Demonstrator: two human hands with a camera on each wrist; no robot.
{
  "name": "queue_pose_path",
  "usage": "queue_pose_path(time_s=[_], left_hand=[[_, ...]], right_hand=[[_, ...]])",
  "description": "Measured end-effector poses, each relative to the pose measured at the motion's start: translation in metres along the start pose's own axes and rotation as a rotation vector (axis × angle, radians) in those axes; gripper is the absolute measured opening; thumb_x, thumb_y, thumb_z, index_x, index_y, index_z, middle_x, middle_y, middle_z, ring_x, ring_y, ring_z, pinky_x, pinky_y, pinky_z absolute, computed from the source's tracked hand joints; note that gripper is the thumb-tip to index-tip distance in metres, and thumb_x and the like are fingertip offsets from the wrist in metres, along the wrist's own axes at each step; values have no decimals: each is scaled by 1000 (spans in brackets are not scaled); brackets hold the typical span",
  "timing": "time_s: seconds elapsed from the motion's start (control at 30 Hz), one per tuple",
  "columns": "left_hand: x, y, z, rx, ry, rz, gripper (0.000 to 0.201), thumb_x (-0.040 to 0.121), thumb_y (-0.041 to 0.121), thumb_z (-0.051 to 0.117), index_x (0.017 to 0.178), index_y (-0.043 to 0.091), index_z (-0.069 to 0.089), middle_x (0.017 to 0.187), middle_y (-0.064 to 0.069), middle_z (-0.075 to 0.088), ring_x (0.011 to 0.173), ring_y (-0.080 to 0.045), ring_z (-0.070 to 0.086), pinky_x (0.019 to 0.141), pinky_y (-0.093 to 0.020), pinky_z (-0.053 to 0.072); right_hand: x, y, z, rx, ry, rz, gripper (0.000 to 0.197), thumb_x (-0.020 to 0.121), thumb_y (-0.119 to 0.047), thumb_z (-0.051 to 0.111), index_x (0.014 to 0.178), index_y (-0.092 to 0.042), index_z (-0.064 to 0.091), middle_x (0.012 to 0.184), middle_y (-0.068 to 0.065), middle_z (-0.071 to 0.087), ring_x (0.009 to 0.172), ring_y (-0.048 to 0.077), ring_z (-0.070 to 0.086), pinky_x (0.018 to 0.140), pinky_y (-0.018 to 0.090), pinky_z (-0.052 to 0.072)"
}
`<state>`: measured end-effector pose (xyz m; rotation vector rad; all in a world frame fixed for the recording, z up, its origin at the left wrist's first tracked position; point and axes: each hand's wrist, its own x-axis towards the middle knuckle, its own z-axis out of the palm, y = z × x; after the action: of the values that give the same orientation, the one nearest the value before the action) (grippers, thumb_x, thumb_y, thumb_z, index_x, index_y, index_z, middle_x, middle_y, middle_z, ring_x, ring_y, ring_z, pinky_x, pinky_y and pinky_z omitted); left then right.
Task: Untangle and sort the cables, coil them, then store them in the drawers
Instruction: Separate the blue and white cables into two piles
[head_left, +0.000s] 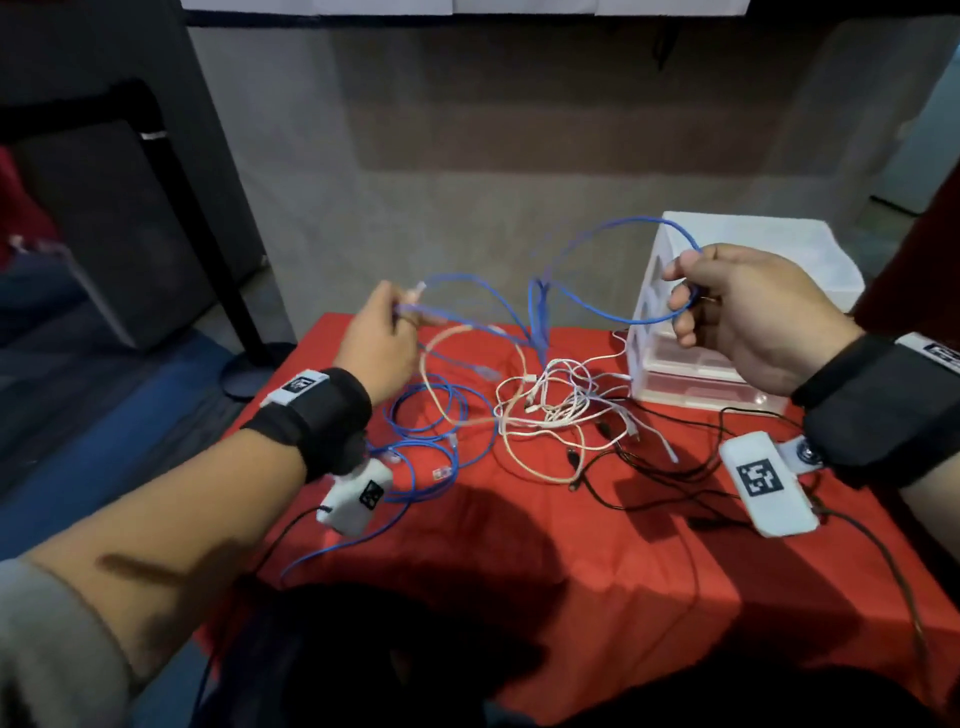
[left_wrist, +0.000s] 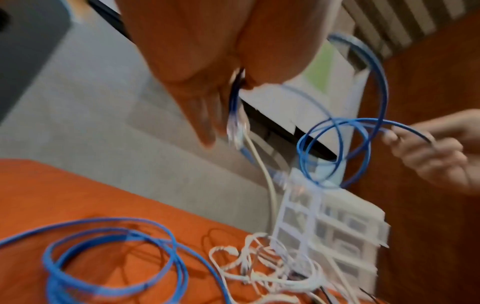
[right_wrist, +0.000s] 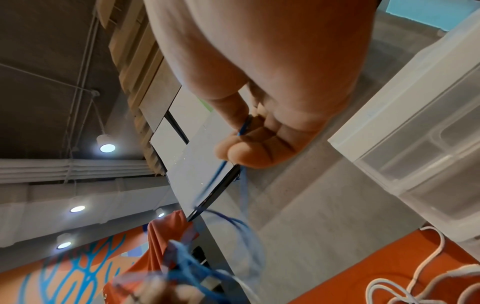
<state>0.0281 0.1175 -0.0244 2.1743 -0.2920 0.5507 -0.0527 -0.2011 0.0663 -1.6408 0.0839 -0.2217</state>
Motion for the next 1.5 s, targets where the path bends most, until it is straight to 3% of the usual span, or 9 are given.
queue_pose_path(time_s=[0.3,0.6,0.83,0.93,1.03,1.17,1.27,1.37,1.5], left_hand=[[-3,-41,-15,-185,-277,-100,17,107,24,44,95,15,50,82,-3,75,69,-17,71,60,-35,54],[17,-52,-29,-203,-12,-248,30,107,33,41,96,9,55,78,-8,42,55,-11,43,52,-30,54],[97,-17,-32,-166,-92,-75,26,107,21,42,103,17,67,93,8,64,71,-6,54,74,-31,49],[130,-16,-27,-8,-97,114,23,104,25,45,104,20,67,87,-3,62,69,-17,51,69,-30,41],[151,-45,-5,136,-146,229,35,95,34,41,118,26,66,98,-6,60,92,-21,56,89,-32,43],[142,-109,32,447,-473,33,62,92,14,55,150,30,43,154,-19,38,139,-37,41,117,-38,33],[123,-134,50,456,-728,-35,68,86,0,51,147,27,47,146,-13,53,127,-27,56,107,-35,44],[122,-139,55,401,-601,-41,68,85,6,53,148,27,43,140,-13,55,121,-30,59,102,-35,47],[131,-133,61,349,-457,54,68,93,19,56,155,29,31,151,-18,39,136,-35,46,115,-36,36]], right_hand=[[13,24,13,-2,-27,40,20,106,-18,47,92,-12,60,62,1,56,45,17,47,47,28,40],[31,25,35,8,-65,28,21,107,-19,48,94,-11,61,65,2,59,47,15,53,48,27,46],[83,9,85,-16,-152,29,23,110,-18,39,99,-9,58,69,6,58,48,16,54,47,26,47],[114,14,112,-19,-167,39,20,110,-17,39,104,-8,56,70,7,57,46,15,54,46,24,46],[144,42,135,-25,-202,135,18,110,-13,39,101,-8,54,74,9,57,42,12,58,43,23,50],[166,121,155,-153,-324,482,21,106,3,39,89,-5,50,79,16,58,44,16,66,49,29,58],[171,160,160,-248,-396,571,15,104,1,44,92,-4,51,82,15,58,58,20,68,63,34,61],[173,167,162,-262,-396,569,14,105,-13,53,96,-2,54,84,14,60,70,24,66,77,41,59],[165,153,162,-402,-332,469,24,105,-20,55,110,3,56,94,15,61,66,21,65,55,31,58]])
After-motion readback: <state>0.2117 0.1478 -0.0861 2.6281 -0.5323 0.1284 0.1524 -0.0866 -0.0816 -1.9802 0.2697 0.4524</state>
